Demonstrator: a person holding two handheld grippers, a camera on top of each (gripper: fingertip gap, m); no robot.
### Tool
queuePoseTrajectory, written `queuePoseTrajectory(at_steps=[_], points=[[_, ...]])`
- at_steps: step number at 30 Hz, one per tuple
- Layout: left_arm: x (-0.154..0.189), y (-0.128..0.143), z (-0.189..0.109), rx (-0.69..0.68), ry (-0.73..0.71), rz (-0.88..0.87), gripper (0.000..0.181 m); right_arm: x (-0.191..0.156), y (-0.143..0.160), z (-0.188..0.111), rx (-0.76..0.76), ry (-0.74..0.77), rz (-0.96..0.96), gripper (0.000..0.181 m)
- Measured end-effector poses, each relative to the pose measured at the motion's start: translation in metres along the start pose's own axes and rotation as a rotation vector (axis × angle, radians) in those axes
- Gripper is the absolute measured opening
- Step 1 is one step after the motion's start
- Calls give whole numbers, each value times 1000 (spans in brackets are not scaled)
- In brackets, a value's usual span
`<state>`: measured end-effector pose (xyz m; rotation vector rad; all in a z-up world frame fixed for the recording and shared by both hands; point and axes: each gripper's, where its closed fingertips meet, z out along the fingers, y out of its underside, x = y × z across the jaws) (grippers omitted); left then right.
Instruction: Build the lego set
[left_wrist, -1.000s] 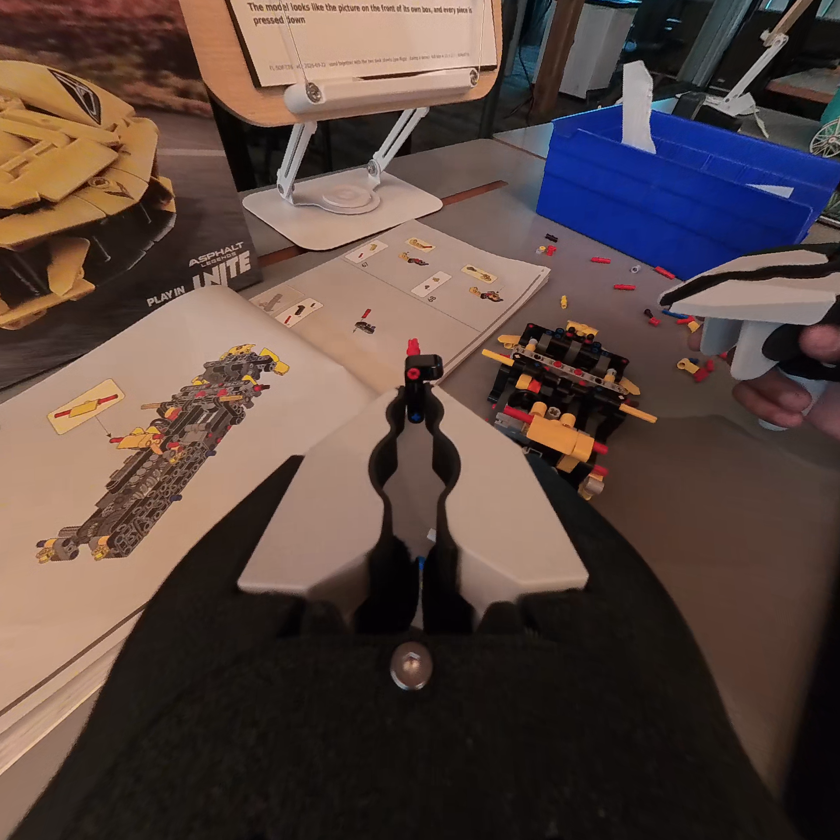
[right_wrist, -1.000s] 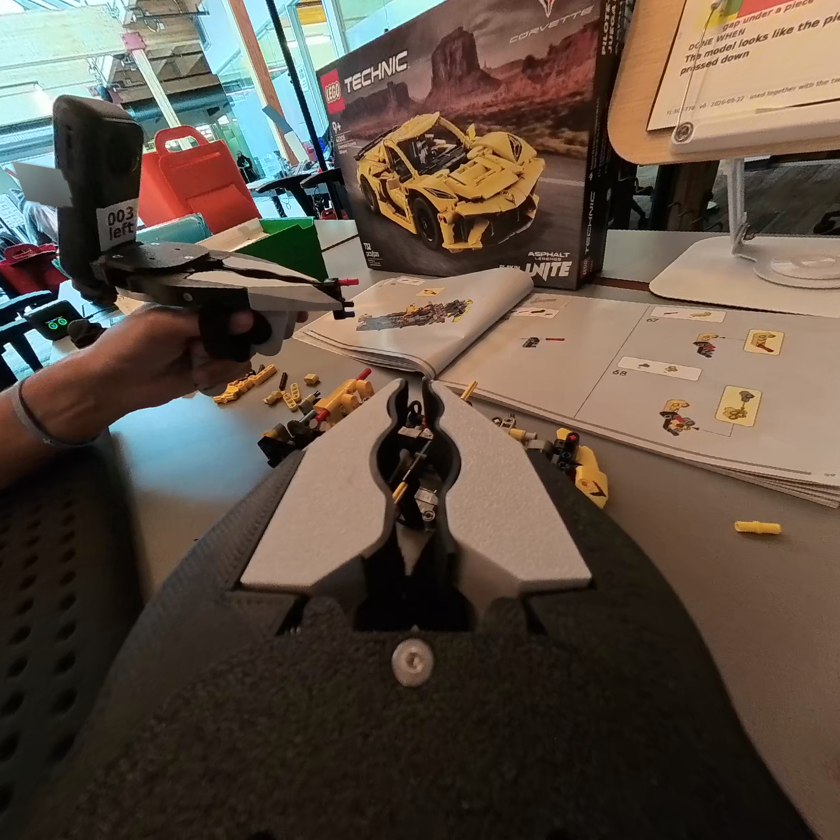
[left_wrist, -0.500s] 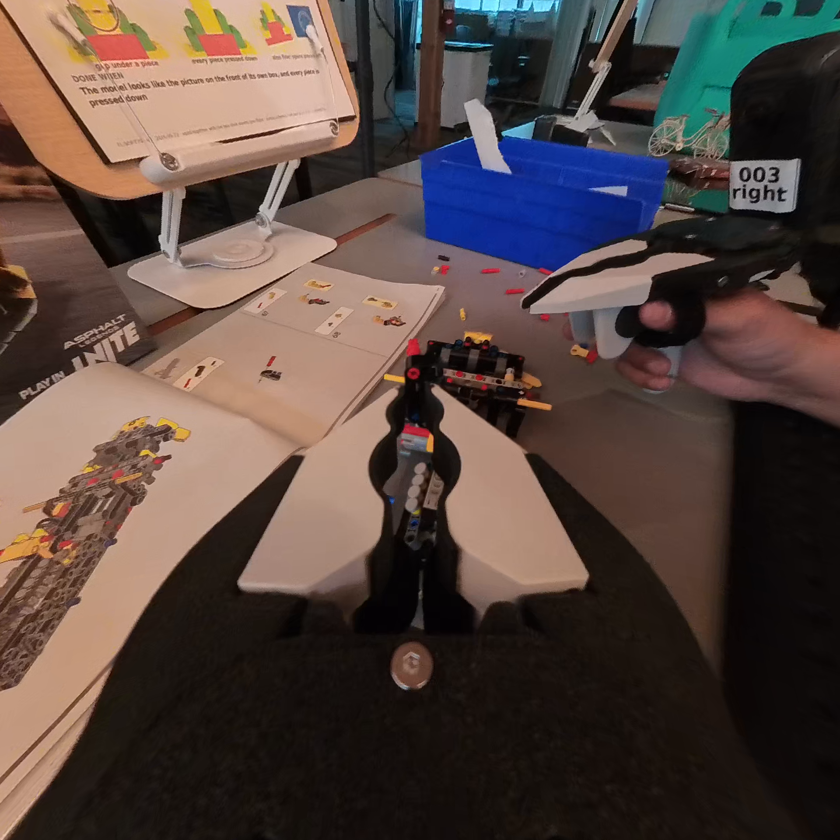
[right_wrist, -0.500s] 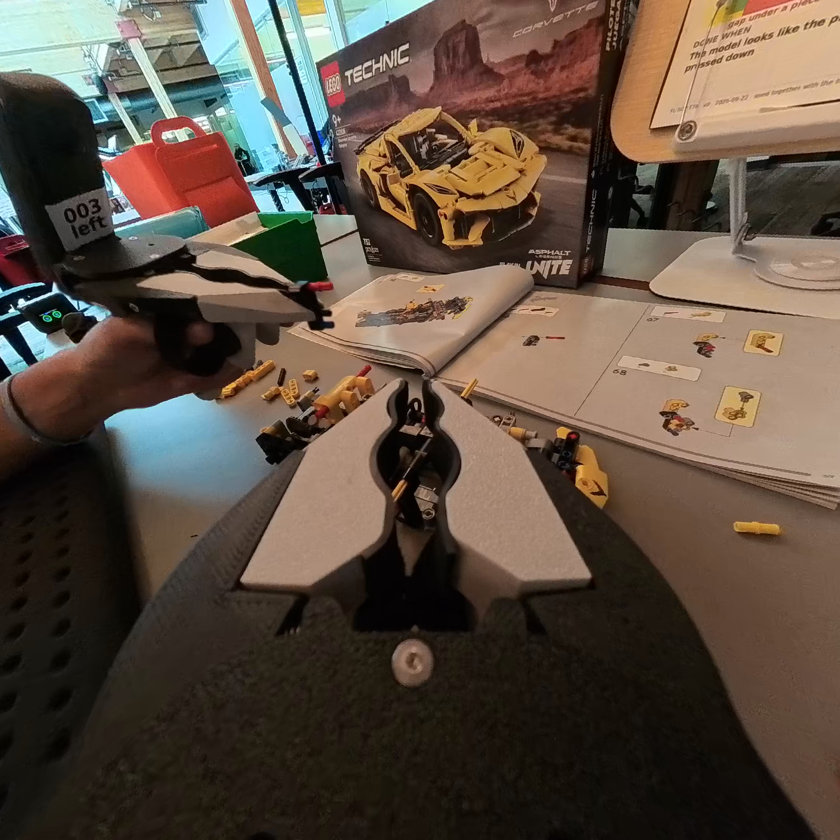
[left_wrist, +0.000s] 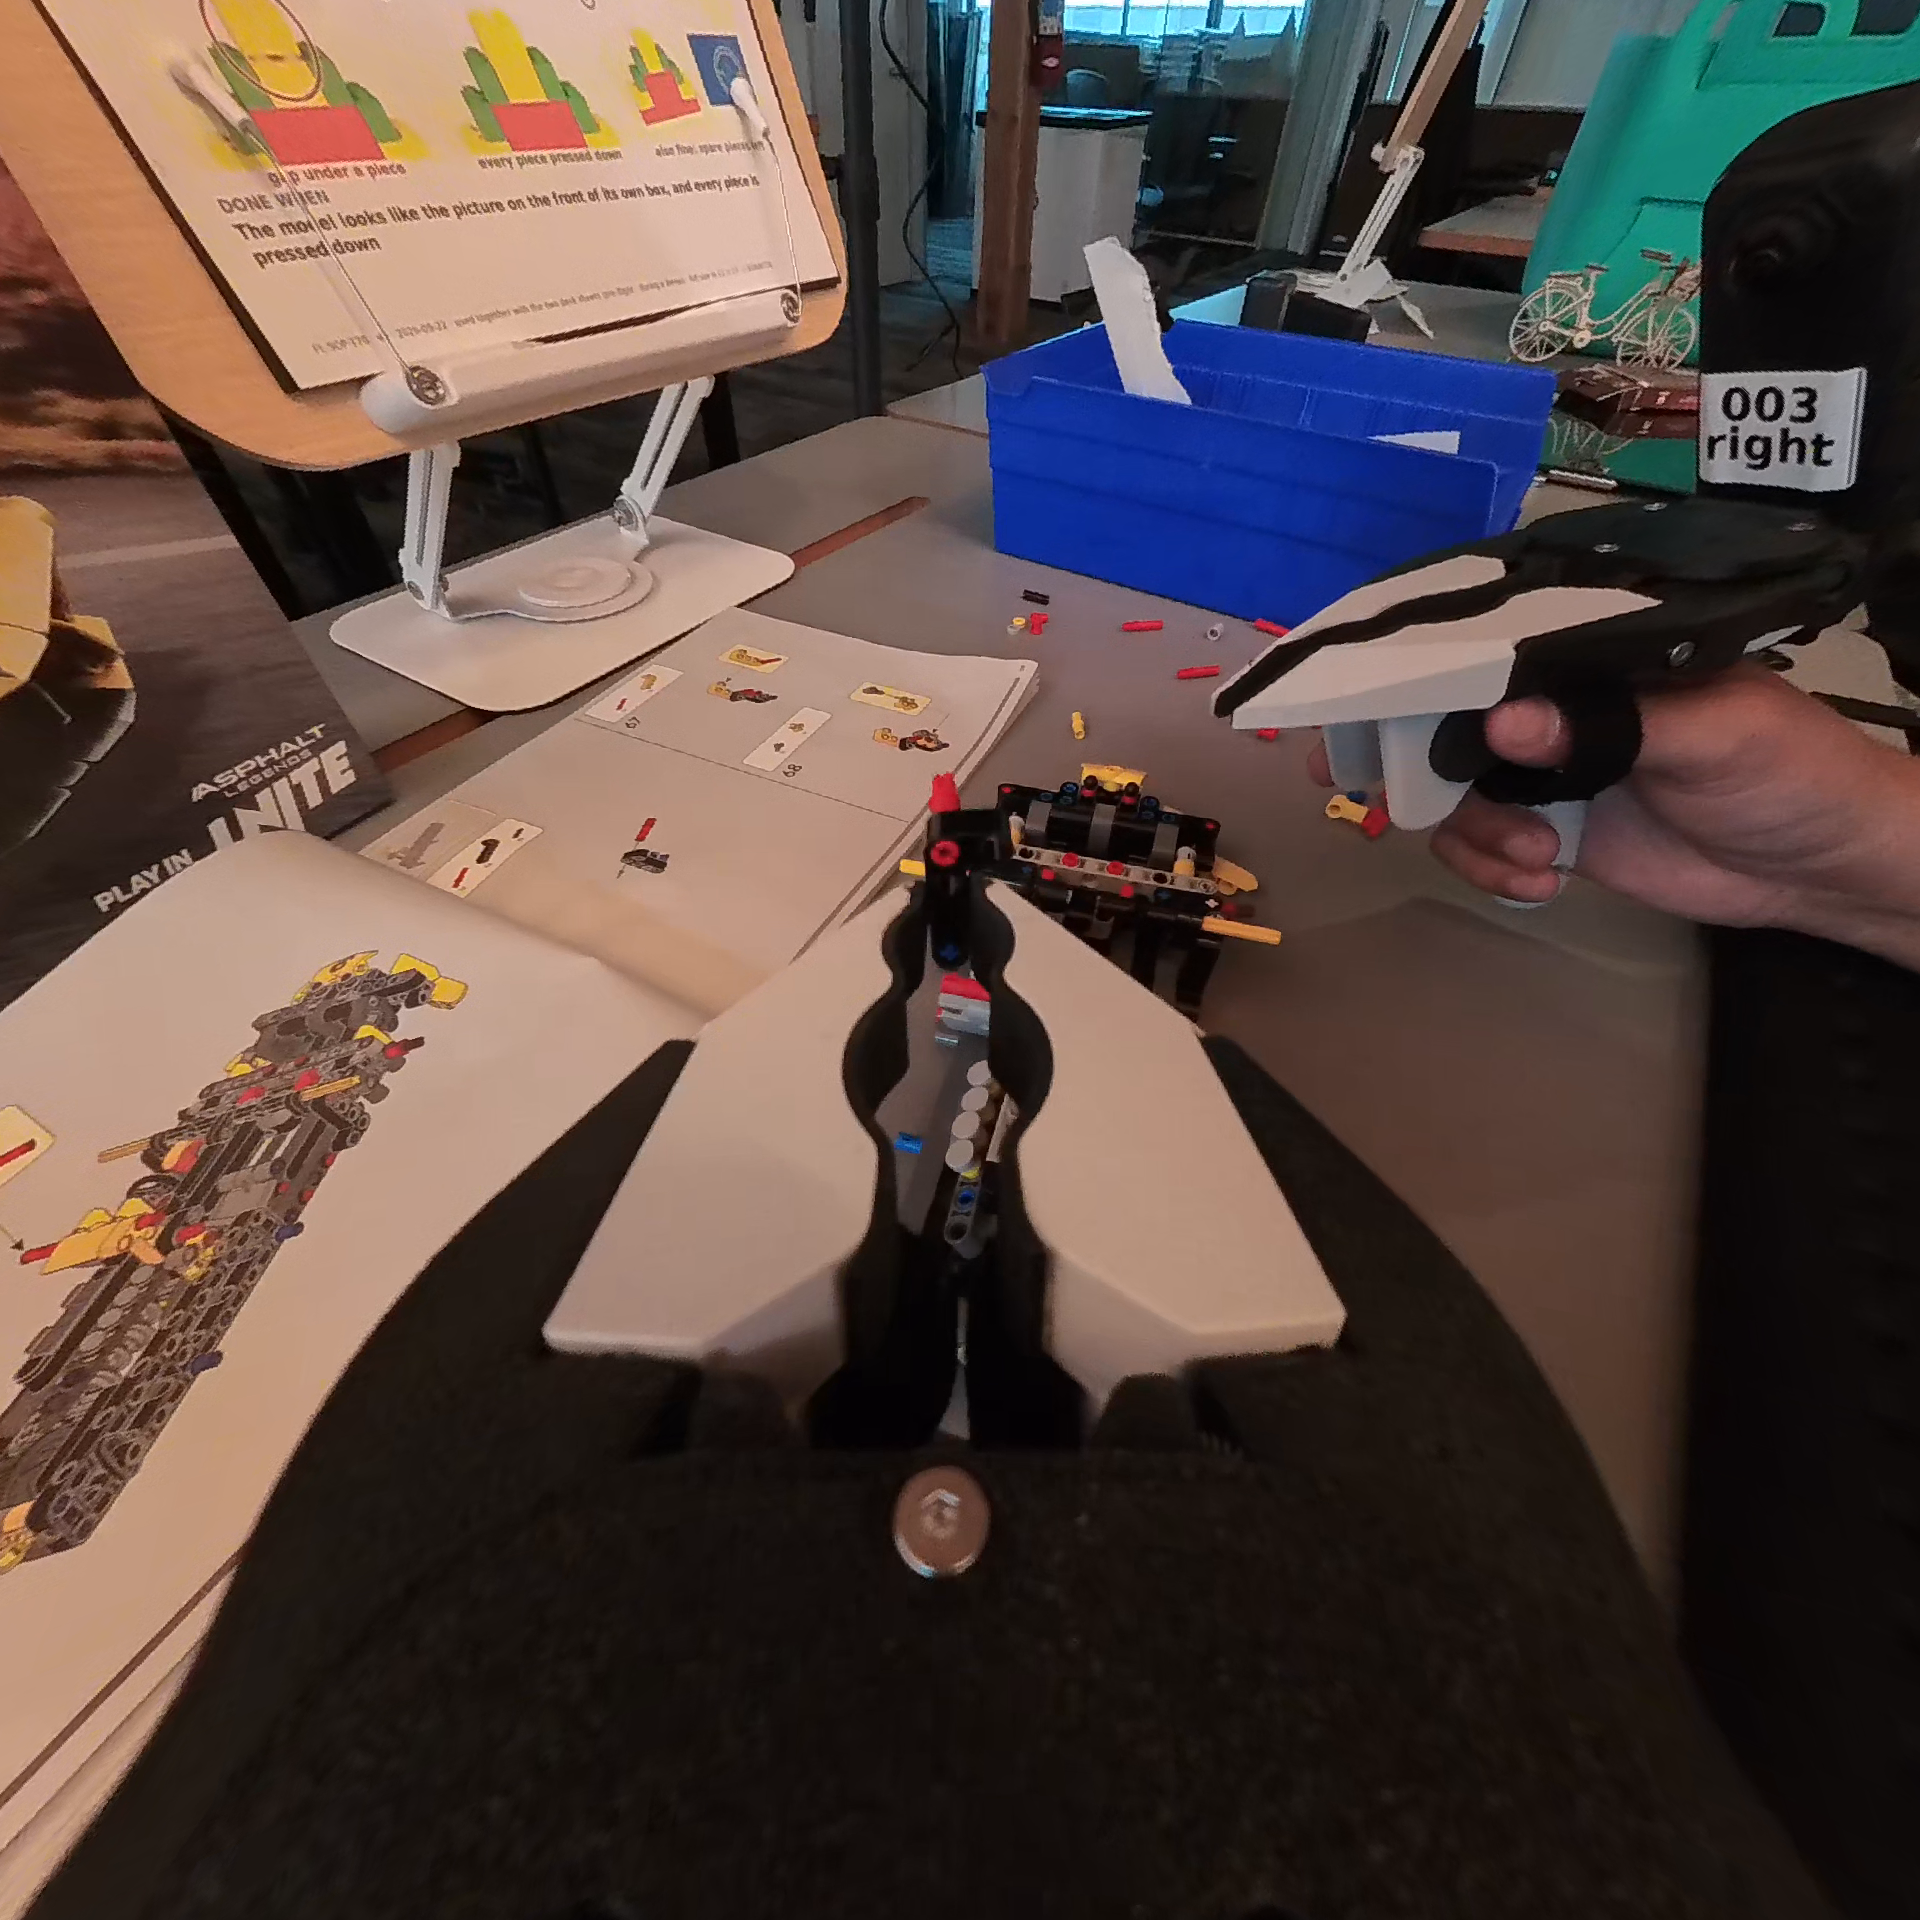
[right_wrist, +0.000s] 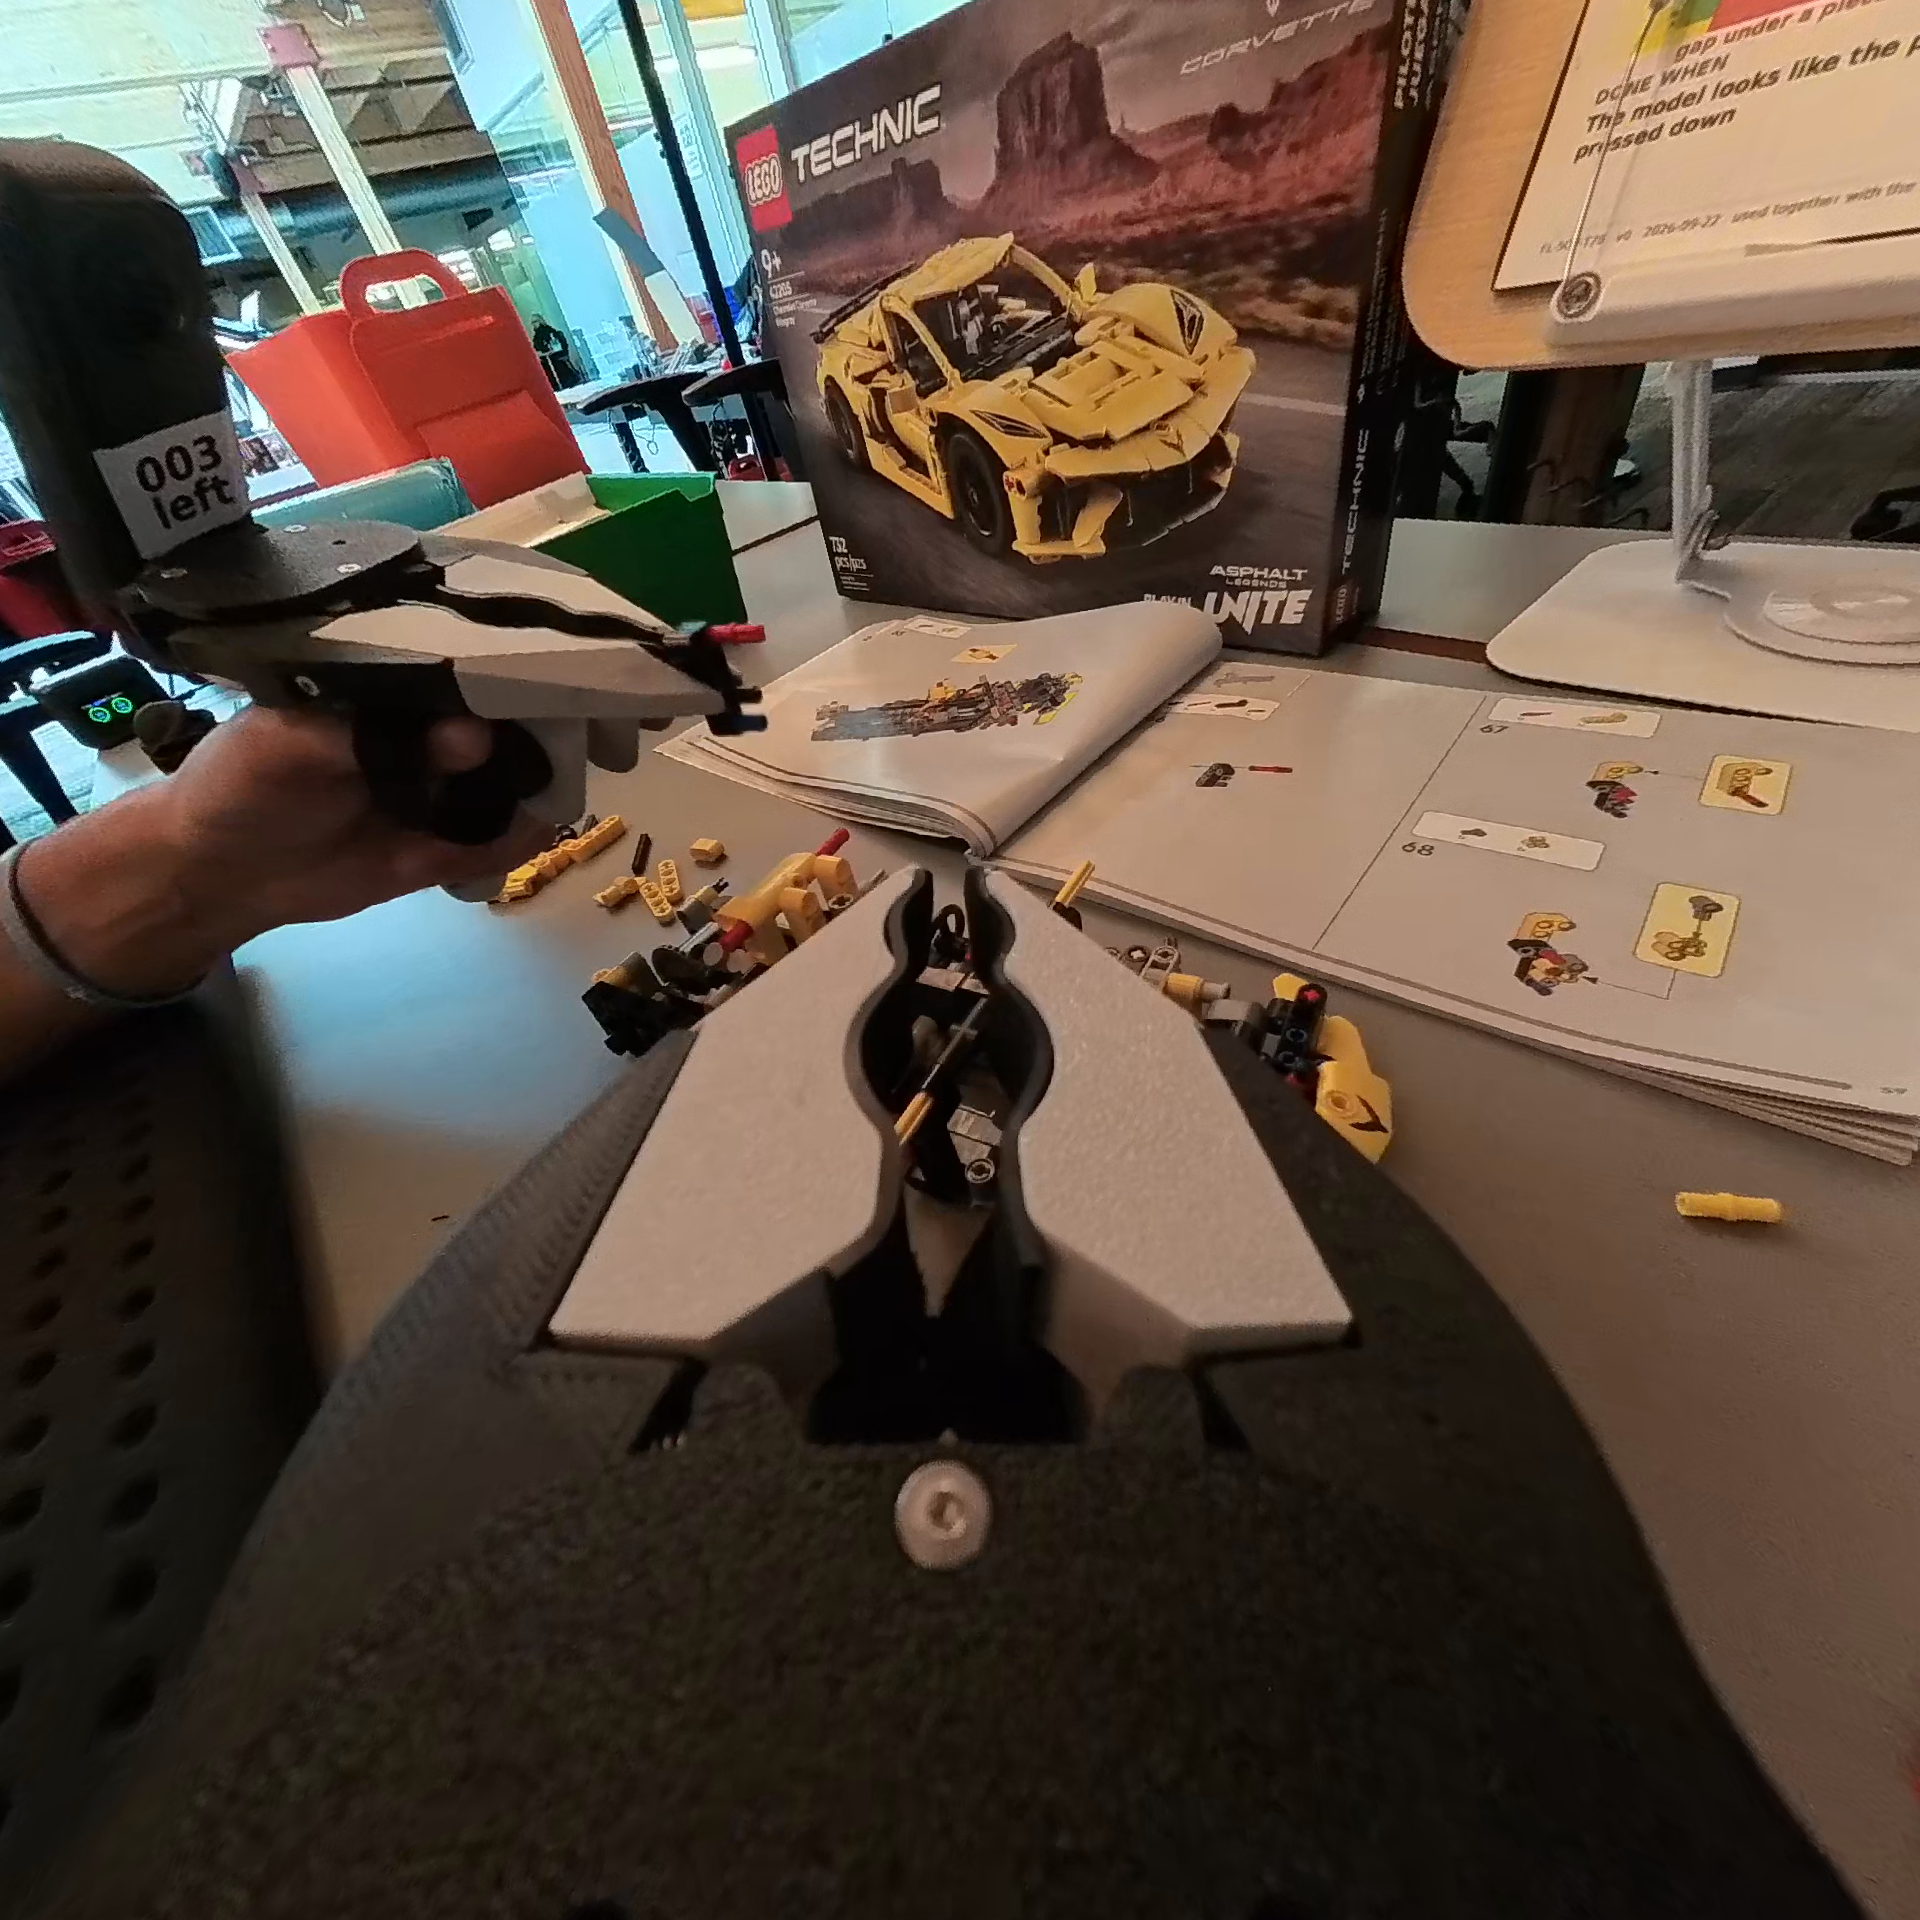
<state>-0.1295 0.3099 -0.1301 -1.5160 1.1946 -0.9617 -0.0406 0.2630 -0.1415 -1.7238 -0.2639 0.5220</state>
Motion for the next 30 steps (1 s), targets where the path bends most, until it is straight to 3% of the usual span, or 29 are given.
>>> queuePoseTrajectory(at_steps=[30], points=[[1, 0, -1, 0, -1, 3, 7, -1, 2, 1, -8, -1, -9, 5]])
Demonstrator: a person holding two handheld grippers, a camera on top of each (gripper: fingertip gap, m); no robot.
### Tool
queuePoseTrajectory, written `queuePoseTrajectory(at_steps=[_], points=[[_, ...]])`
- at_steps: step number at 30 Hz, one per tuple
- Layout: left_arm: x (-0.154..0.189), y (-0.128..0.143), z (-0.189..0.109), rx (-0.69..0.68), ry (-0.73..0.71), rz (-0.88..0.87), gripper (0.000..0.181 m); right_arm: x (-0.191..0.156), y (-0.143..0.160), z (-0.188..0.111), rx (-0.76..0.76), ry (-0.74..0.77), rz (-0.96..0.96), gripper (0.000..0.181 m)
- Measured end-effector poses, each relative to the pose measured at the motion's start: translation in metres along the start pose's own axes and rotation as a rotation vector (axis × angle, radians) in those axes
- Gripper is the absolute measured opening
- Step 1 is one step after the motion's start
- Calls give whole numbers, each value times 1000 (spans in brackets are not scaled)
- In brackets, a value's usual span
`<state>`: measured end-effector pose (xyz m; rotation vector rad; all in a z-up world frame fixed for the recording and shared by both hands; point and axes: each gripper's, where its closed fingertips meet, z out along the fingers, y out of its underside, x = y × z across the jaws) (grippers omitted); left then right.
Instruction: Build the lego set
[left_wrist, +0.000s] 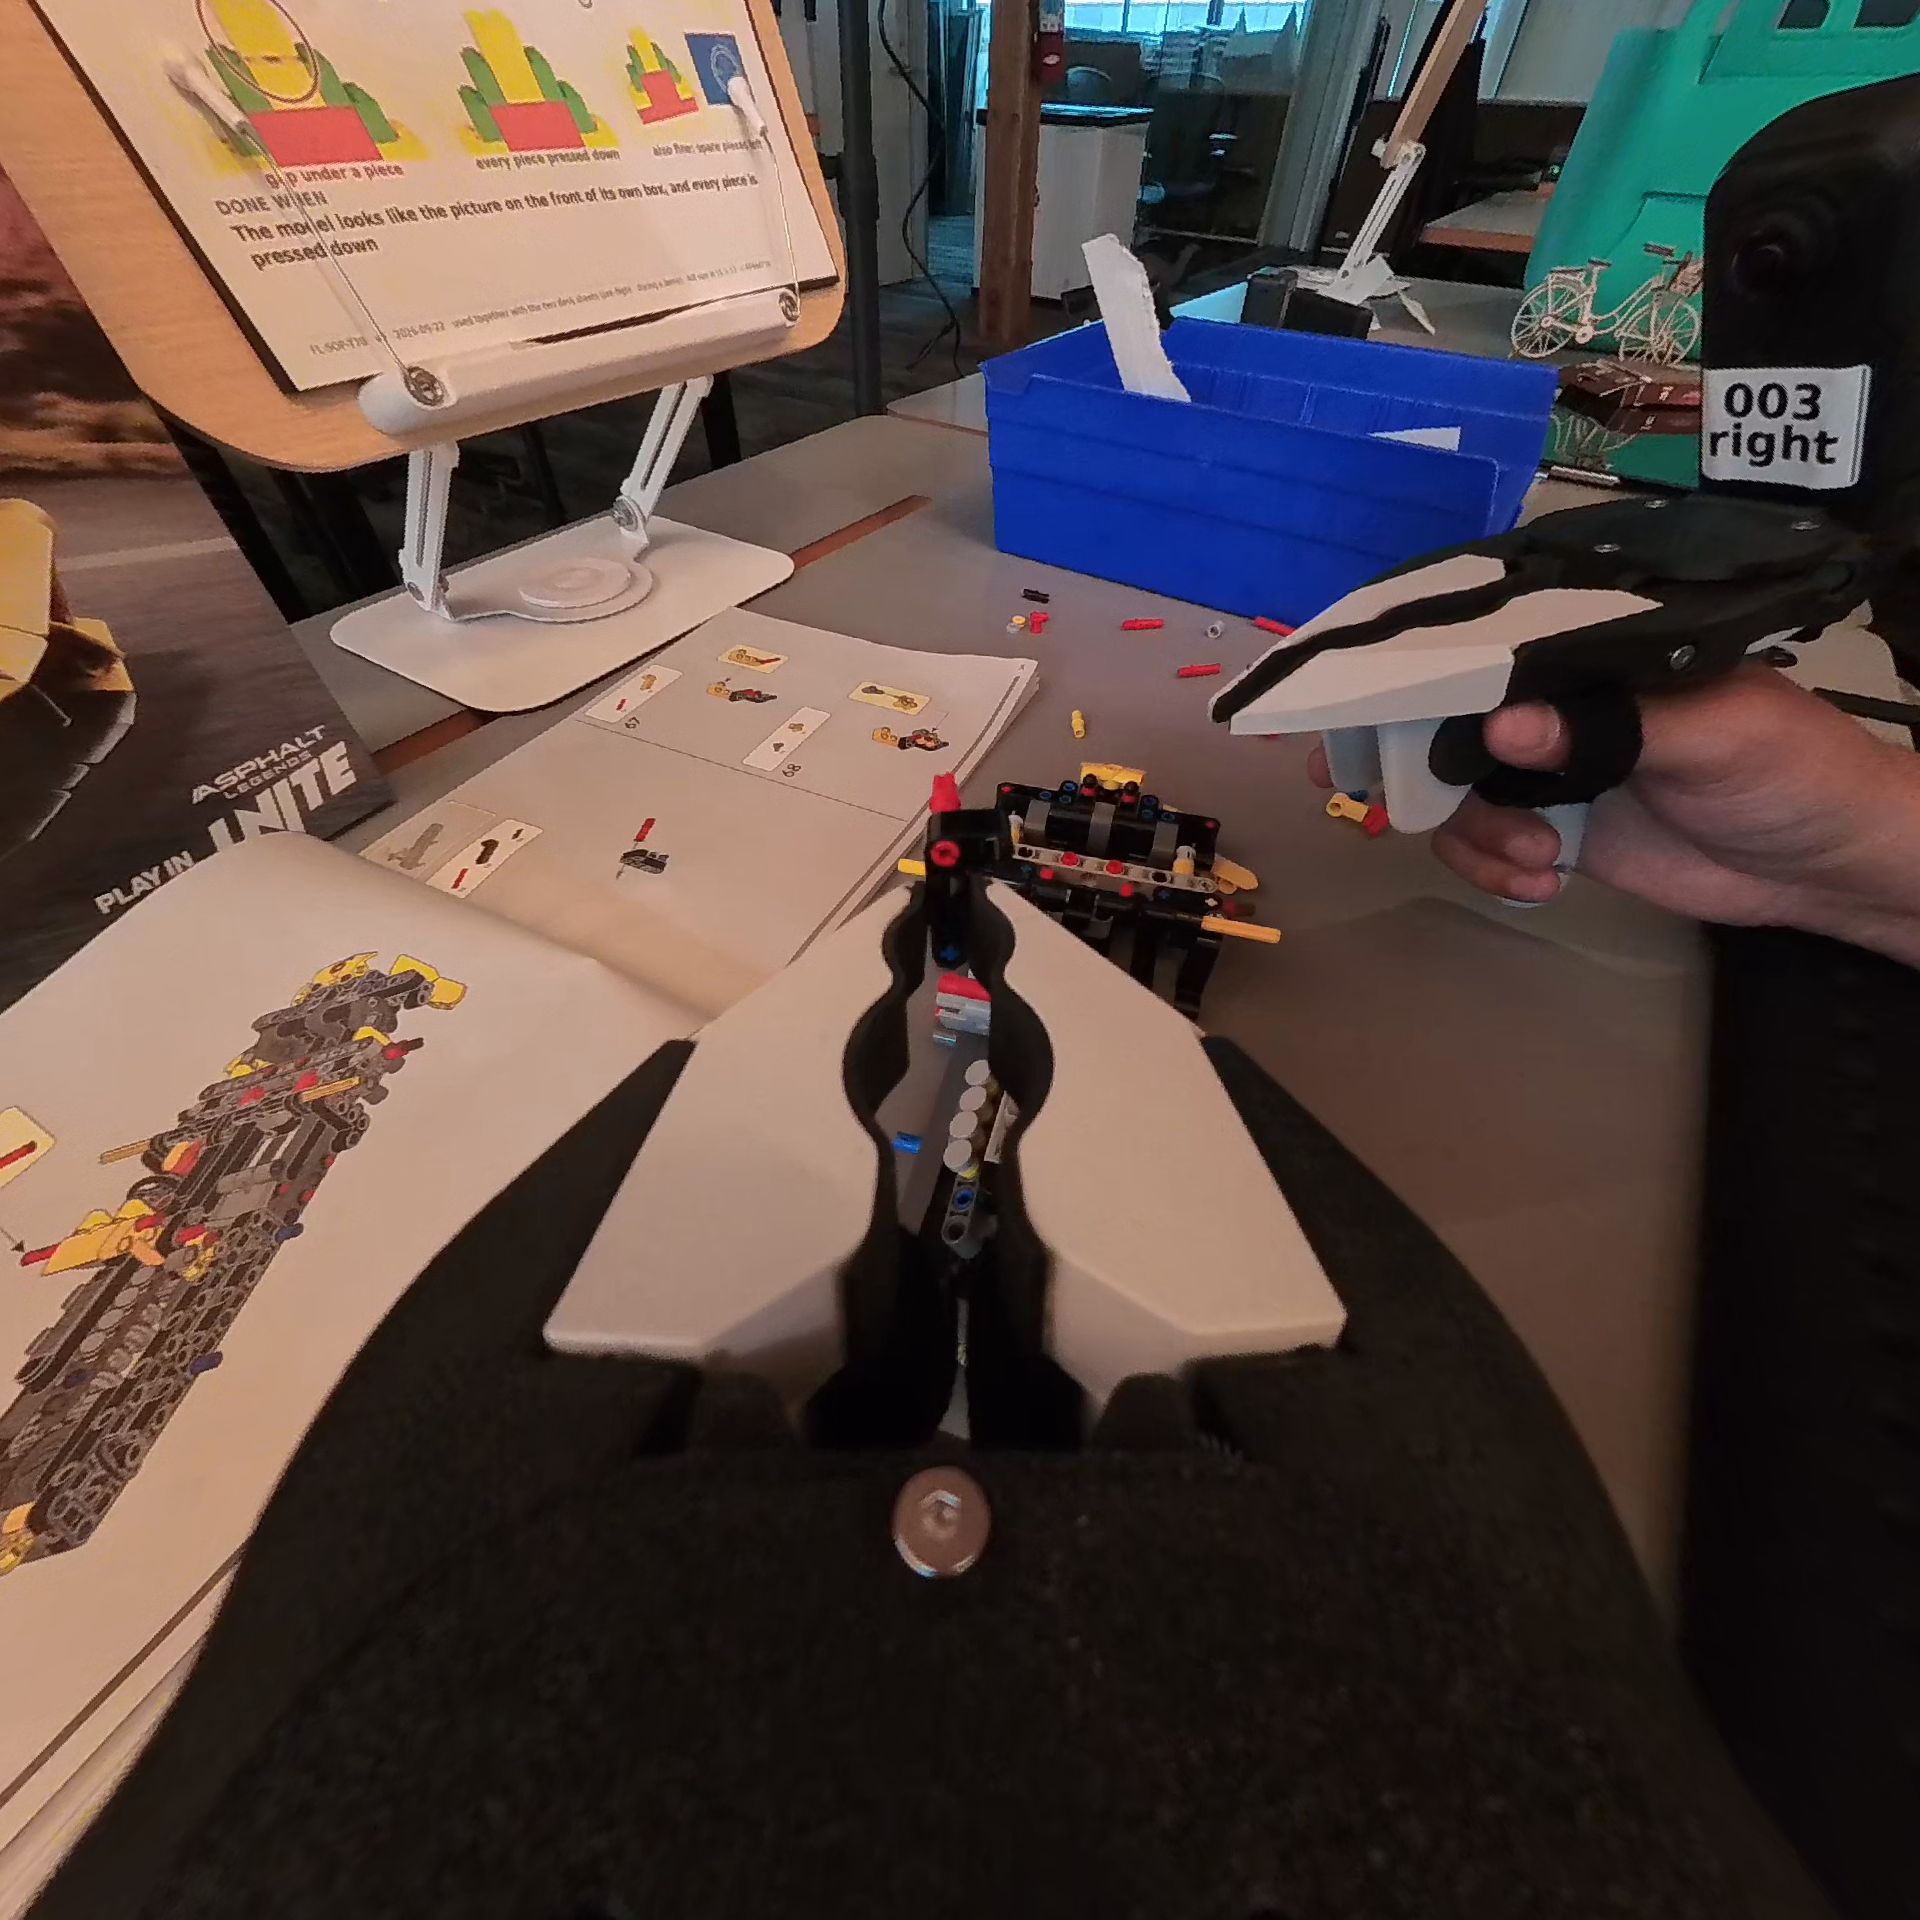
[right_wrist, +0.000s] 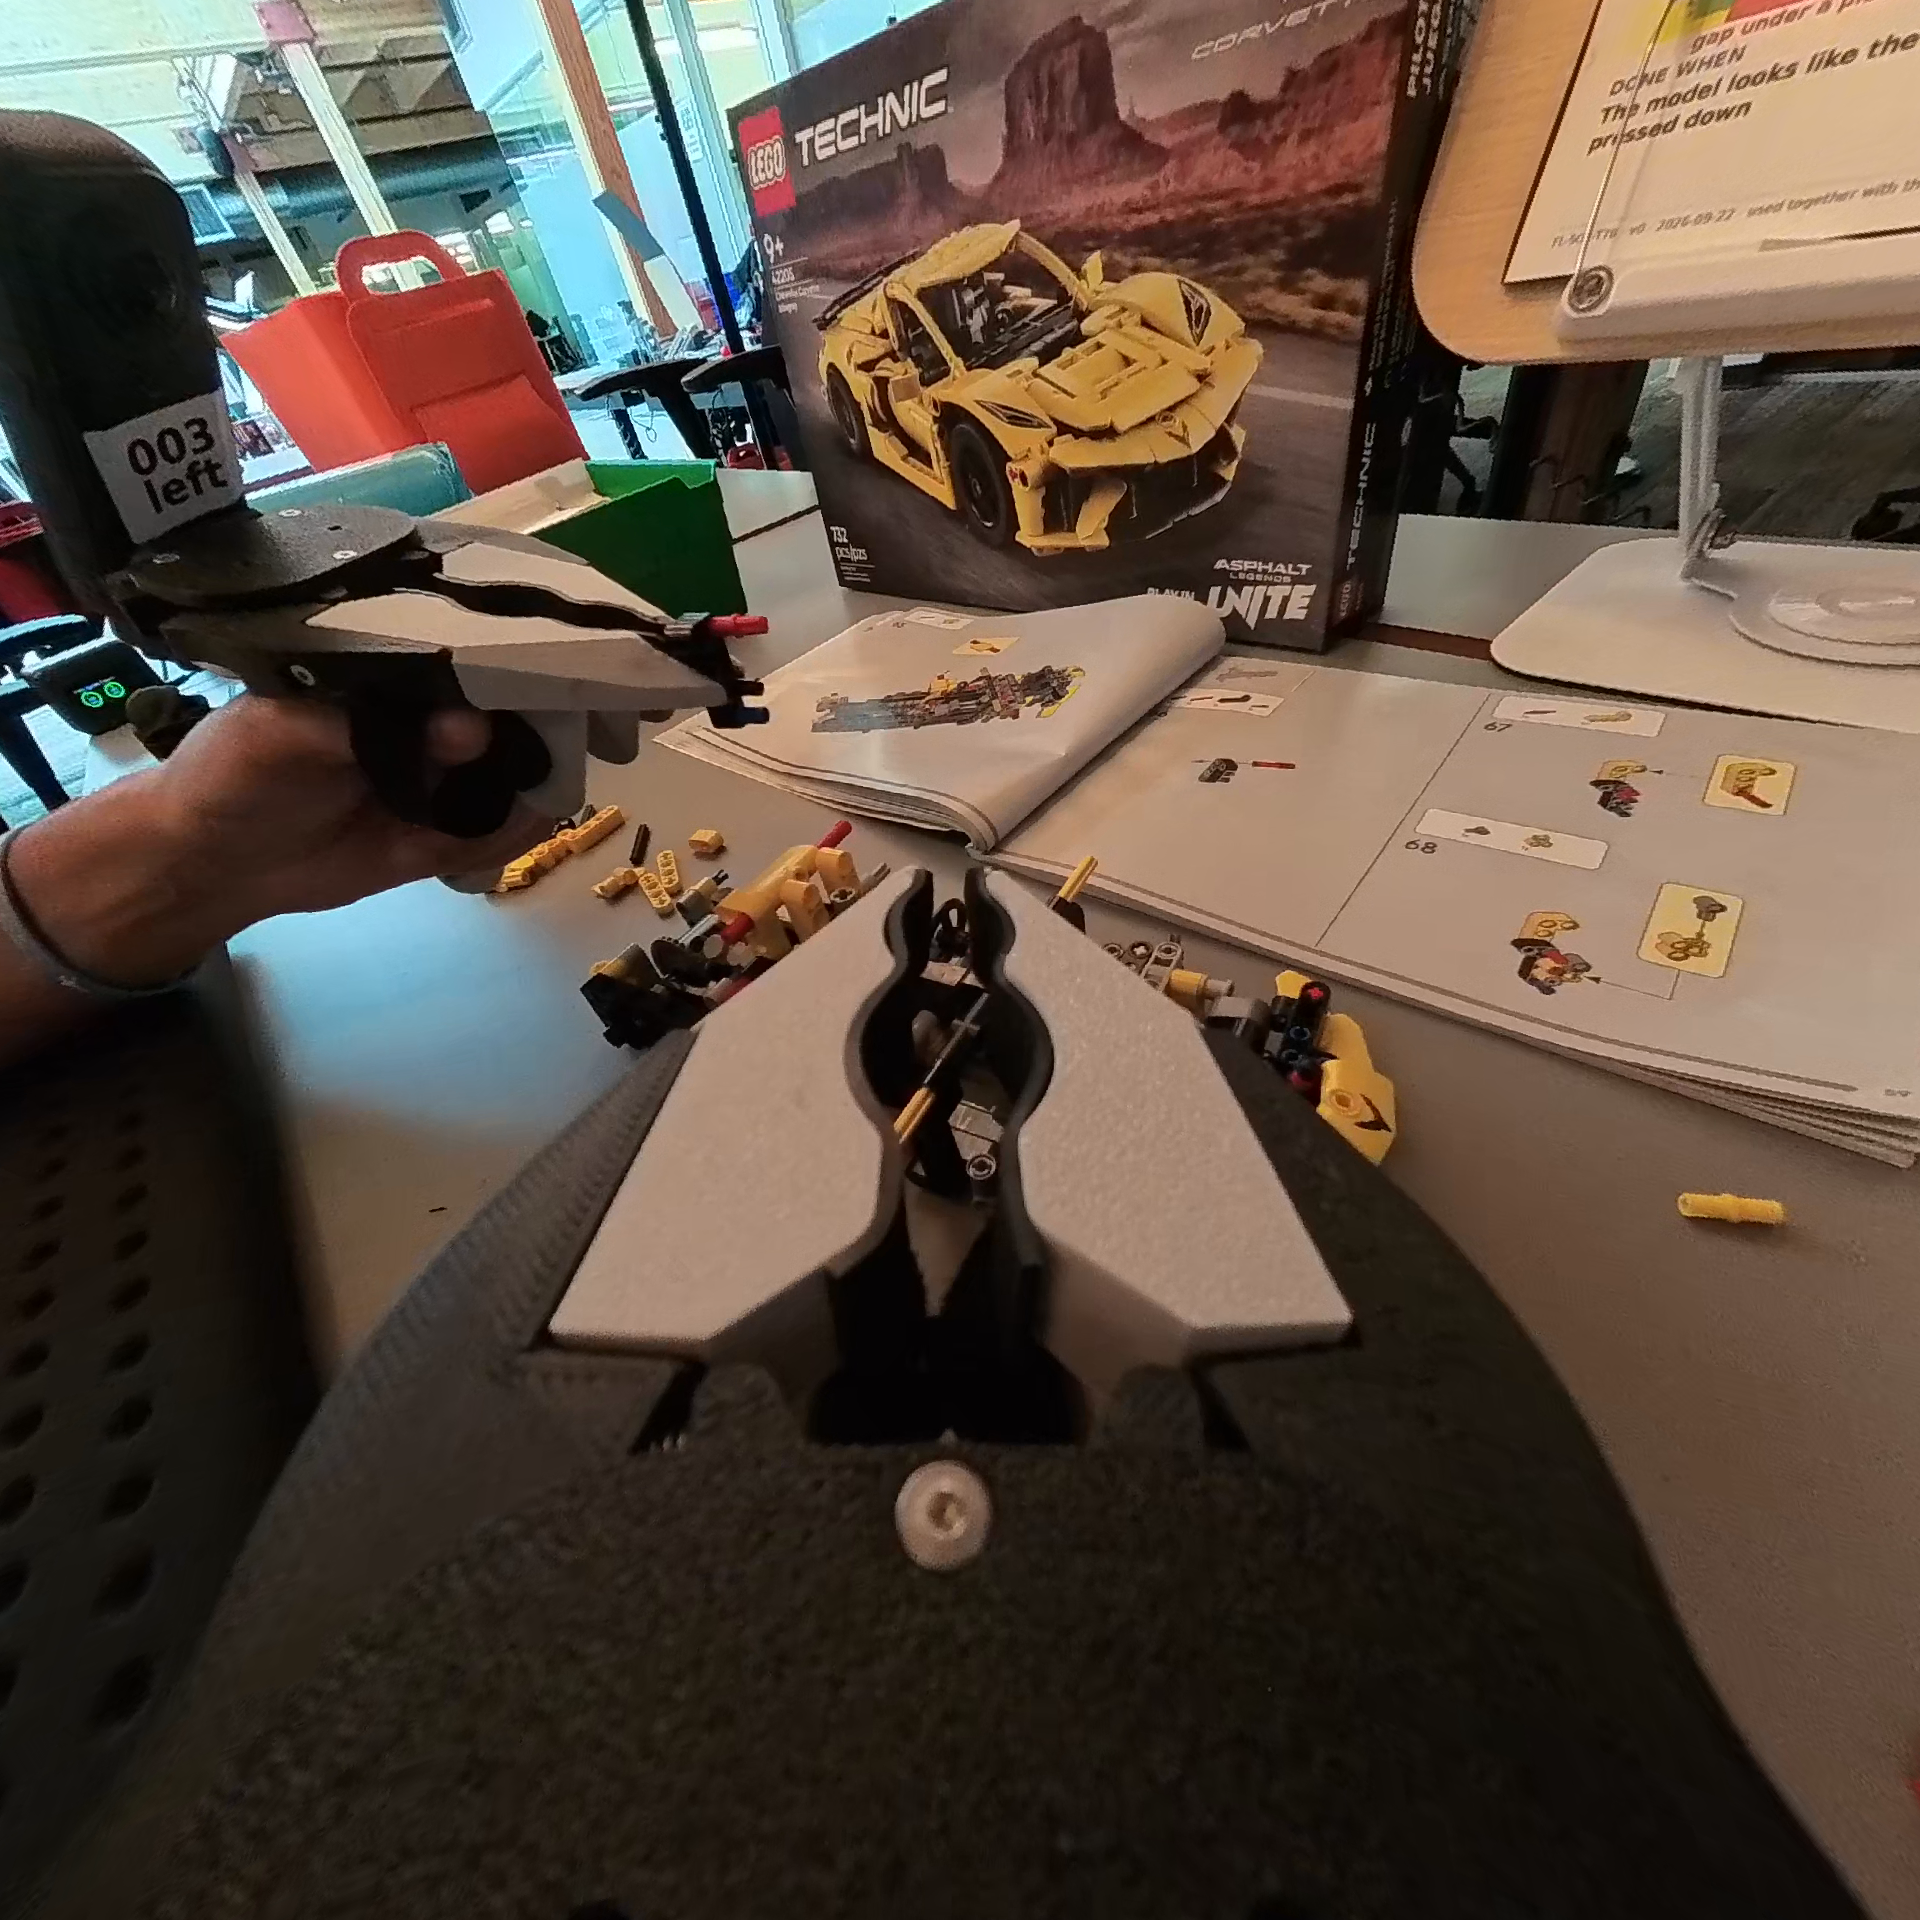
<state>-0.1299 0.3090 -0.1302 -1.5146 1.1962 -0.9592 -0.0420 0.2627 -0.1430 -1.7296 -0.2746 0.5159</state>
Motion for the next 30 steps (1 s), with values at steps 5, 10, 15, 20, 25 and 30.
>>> queuePoseTrajectory(at_steps=[5, 10, 15, 20, 25, 30], points=[[15, -7, -1, 38, 83, -27, 7, 1, 1, 0, -2, 3, -2, 5], [53, -8, -2, 40, 267, -22, 7, 4, 0, -1, 2, 11, 5, 5], [121, 41, -10, -239, 595, 55, 8, 6, -1, -2, 7, 18, 2, 4], [120, 82, 1, -413, 513, 211, 8, 4, 0, -1, 1, 22, -13, 4], [119, 93, -2, -474, 492, 282, 7, 3, 1, -1, -5, 24, -24, 4], [105, 107, -6, -584, 427, 331, 7, 3, 1, 0, -8, 20, -23, 4]])
